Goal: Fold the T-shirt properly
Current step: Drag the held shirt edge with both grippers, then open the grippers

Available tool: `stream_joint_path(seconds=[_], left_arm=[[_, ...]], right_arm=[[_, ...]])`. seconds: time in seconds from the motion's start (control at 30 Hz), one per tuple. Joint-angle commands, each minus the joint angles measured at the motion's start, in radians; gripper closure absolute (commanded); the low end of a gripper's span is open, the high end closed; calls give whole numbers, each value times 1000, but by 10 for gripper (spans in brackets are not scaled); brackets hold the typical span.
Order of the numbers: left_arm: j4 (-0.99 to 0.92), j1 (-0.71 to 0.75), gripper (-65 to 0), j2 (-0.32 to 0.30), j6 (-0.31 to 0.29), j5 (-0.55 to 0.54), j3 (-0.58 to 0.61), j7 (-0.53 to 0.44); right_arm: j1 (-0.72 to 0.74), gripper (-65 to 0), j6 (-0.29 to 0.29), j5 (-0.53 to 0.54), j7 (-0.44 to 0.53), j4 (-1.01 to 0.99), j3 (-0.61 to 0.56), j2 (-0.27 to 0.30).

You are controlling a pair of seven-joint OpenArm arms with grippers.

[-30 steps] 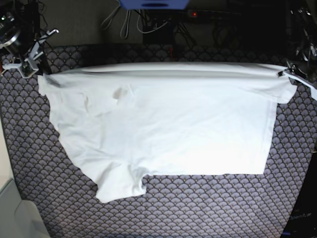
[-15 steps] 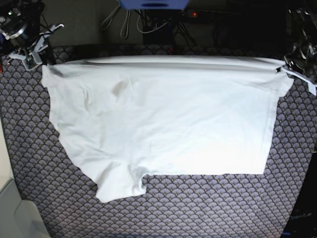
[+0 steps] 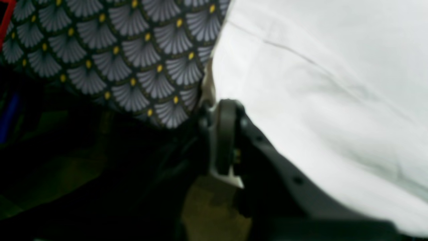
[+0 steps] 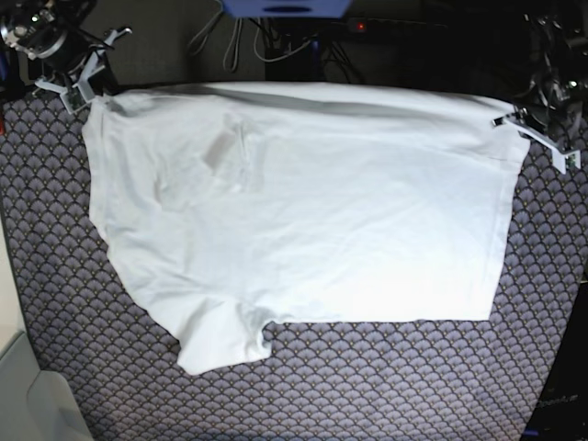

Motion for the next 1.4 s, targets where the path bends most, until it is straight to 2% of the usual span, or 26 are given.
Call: stream_joint_path(seconds=[0.0, 0.13, 0.2, 0.27, 0.37, 0.43, 0.5, 0.6, 1.1, 1.37], left_arm=[[14, -1, -10, -22, 4, 6, -6, -12], [14, -1, -14, -23, 4, 6, -6, -10], [12, 0, -52, -23, 4, 6, -6, -10], [12, 0, -113, -23, 4, 6, -6, -10], [14, 22, -214, -23, 4, 6, -6, -10], [14, 25, -247, -23, 4, 6, -6, -10], [14, 28, -250, -23, 4, 4, -4, -10], [14, 28, -250, -23, 4, 4, -4, -10], [17, 54, -251, -25, 4, -4, -12, -10], [23, 66, -251, -25, 4, -5, -12, -10]], right_arm=[[-10, 0, -7, 6, 15, 12, 5, 16], [-10, 0, -7, 6, 14, 12, 5, 18], [-13, 0, -7, 5, 3, 12, 5, 27], [-18, -2, -7, 5, -49, 14, -4, 41], [-16, -61, -7, 5, -109, 14, -53, 85], [-21, -123, -7, 5, -123, 14, -85, 107], [-22, -196, -7, 5, -121, 14, -96, 119], [-22, -245, -7, 6, -117, 20, -94, 117], [-13, -235, -7, 8, -114, 21, -62, 121], [-16, -235, -7, 8, -114, 72, 11, 114]])
